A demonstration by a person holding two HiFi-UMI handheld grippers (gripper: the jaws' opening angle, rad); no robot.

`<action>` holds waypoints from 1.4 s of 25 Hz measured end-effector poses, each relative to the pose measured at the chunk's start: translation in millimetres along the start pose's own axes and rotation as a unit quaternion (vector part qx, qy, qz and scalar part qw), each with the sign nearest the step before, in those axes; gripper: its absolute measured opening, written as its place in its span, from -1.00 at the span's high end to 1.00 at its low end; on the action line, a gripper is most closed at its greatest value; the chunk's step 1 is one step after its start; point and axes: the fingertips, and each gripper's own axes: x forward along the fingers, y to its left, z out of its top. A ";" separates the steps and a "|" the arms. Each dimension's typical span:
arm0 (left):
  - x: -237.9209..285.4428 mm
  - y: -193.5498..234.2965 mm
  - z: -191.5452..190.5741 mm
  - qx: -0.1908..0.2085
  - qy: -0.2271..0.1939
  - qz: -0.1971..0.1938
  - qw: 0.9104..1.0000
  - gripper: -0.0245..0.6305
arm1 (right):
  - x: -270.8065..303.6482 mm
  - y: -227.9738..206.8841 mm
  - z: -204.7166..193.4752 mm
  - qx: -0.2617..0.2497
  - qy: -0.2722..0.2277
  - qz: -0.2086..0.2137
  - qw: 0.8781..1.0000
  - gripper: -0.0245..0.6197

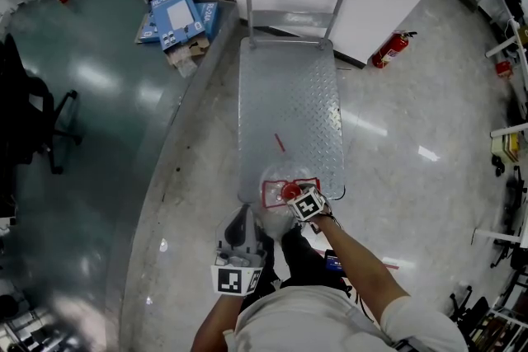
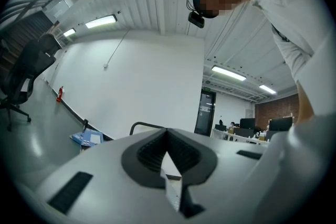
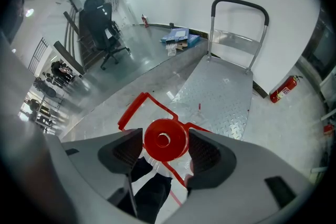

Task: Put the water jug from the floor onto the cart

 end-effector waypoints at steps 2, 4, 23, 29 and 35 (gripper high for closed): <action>0.9 -0.5 0.9 -0.001 -0.002 -0.001 1.000 0.92 | -13.8 -2.5 6.9 0.010 -0.028 -0.004 1.000 0.06; 1.5 -1.2 3.0 -0.001 -0.004 -0.003 1.000 0.92 | -41.4 -8.9 19.1 0.031 -0.087 -0.027 0.995 0.23; -8.3 -43.2 52.4 0.006 -0.047 -0.053 0.997 0.92 | -323.7 35.8 69.9 0.016 -0.488 -0.139 0.861 0.89; -15.8 -47.9 56.2 0.009 -0.050 -0.060 0.997 0.92 | -343.4 49.6 58.3 0.005 -0.515 -0.143 0.845 0.89; -21.1 -49.8 51.6 0.005 -0.046 -0.057 0.997 0.92 | -358.0 55.9 61.2 -0.004 -0.537 -0.140 0.832 0.89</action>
